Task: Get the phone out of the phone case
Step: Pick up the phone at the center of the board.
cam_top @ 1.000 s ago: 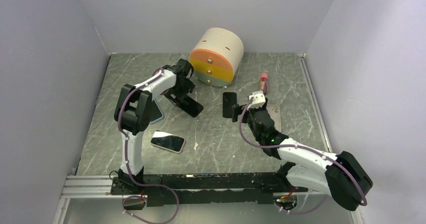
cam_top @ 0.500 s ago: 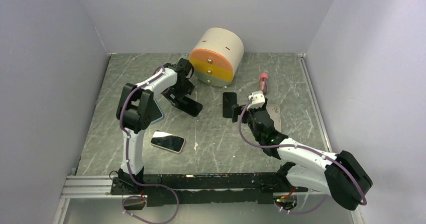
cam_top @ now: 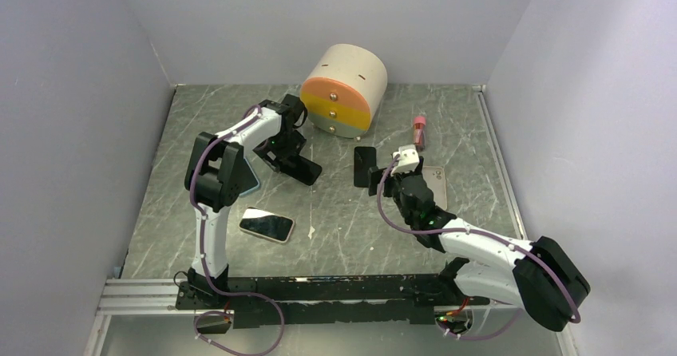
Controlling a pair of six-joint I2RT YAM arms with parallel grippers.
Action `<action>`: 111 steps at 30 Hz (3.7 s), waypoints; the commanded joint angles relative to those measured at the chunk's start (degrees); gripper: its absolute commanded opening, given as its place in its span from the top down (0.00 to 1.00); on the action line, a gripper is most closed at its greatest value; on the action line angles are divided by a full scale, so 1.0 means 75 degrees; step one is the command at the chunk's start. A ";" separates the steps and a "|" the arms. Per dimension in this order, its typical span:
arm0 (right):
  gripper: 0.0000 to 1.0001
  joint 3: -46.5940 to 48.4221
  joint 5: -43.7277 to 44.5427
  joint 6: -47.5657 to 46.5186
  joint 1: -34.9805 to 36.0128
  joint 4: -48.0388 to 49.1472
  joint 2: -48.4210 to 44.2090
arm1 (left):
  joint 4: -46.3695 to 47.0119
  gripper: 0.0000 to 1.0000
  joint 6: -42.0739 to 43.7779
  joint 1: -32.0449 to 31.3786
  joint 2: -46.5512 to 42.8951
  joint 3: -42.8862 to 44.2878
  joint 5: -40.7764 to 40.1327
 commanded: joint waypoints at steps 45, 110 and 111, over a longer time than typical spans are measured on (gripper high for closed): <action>0.03 0.0916 -0.2730 0.0768 0.0021 0.0201 0.0979 | 0.1829 0.55 0.0138 0.0100 -0.1292 -0.2127 0.0841; 1.00 0.1970 -0.6709 0.3544 -0.0224 0.2628 0.2810 | 0.8709 0.08 0.3427 0.0226 -0.8601 -0.8242 0.2740; 1.00 0.1870 -0.6722 0.3697 -0.0293 0.2715 0.2637 | 0.8929 0.08 0.3457 0.0225 -0.8752 -0.8359 0.2887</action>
